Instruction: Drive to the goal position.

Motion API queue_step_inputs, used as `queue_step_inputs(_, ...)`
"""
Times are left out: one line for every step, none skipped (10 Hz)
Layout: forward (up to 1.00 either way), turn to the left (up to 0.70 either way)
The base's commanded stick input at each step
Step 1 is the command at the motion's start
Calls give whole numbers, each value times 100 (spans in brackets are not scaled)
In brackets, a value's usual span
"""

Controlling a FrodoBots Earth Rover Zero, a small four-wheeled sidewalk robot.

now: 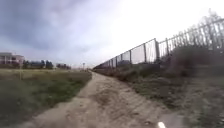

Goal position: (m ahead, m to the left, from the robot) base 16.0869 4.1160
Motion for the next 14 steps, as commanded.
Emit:
queue_step_inputs(70, 0)
queue_step_inputs(70, 0)
queue_step_inputs(70, 0)
queue_step_inputs(70, 0)
queue_step_inputs(70, 0)
queue_step_inputs(70, 0)
queue_step_inputs(70, 0)
queue_step_inputs(70, 0)
queue_step_inputs(70, 0)
queue_step_inputs(70, 0)
queue_step_inputs(70, 0)
queue_step_inputs(70, 0)
queue_step_inputs(70, 0)
queue_step_inputs(70, 0)
